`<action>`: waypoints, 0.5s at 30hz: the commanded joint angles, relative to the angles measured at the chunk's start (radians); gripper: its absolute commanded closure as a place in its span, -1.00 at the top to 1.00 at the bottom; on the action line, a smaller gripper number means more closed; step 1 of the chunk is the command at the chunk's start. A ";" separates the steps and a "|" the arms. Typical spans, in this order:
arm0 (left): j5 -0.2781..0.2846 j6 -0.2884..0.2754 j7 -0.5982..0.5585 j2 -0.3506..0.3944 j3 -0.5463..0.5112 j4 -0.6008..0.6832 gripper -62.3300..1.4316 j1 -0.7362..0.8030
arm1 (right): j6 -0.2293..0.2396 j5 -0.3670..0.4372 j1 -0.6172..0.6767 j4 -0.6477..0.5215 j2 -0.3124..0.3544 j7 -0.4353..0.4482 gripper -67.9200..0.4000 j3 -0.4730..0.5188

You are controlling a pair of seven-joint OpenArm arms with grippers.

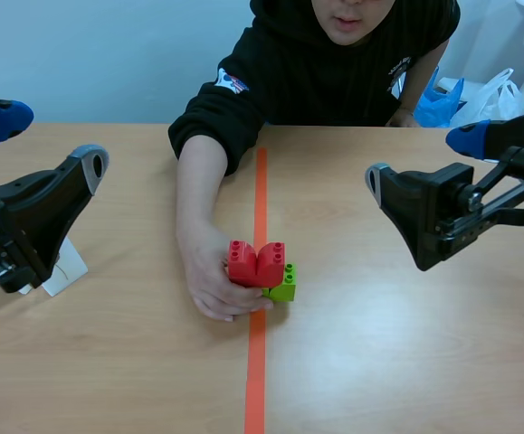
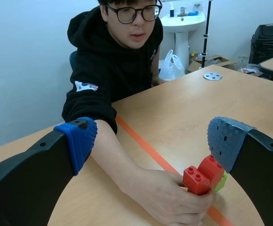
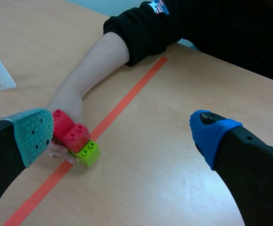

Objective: Sort the leaf by its shape. The table is split by an orange tape line. A compound leaf with several leaflets goes to the left side, a simple leaf with one blade goes to the right side. Return to the home posture when a red brick is placed on the table.

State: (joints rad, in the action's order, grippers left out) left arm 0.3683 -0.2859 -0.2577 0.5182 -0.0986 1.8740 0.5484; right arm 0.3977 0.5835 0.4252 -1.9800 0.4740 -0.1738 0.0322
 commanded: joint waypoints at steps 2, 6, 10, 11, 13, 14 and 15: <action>0.010 0.002 -0.011 -0.002 0.003 0.006 0.64 -0.009 | -0.004 0.006 -0.012 0.000 0.007 0.015 0.75 0.008; 0.010 0.002 -0.011 -0.002 0.003 0.006 0.64 -0.009 | -0.004 0.006 -0.012 0.000 0.002 0.015 0.75 0.008; 0.010 0.002 -0.011 -0.002 0.003 0.006 0.64 -0.009 | -0.004 0.006 -0.012 0.000 -0.003 0.015 0.75 0.008; 0.010 0.002 -0.011 -0.002 0.003 0.006 0.64 -0.009 | -0.004 0.006 -0.012 0.000 -0.003 0.015 0.75 0.008; 0.010 0.002 -0.011 -0.002 0.003 0.006 0.64 -0.009 | -0.004 0.006 -0.012 0.000 -0.003 0.015 0.75 0.008; 0.010 0.002 -0.011 -0.002 0.003 0.006 0.64 -0.009 | -0.004 0.006 -0.012 0.000 -0.003 0.015 0.75 0.008; 0.010 0.002 -0.011 -0.002 0.003 0.006 0.64 -0.009 | -0.004 0.006 -0.012 0.000 -0.003 0.015 0.75 0.008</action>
State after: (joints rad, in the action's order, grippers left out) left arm 0.3683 -0.2859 -0.2577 0.5182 -0.0986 1.8740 0.5484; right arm 0.3977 0.5835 0.4252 -1.9800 0.4709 -0.1738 0.0322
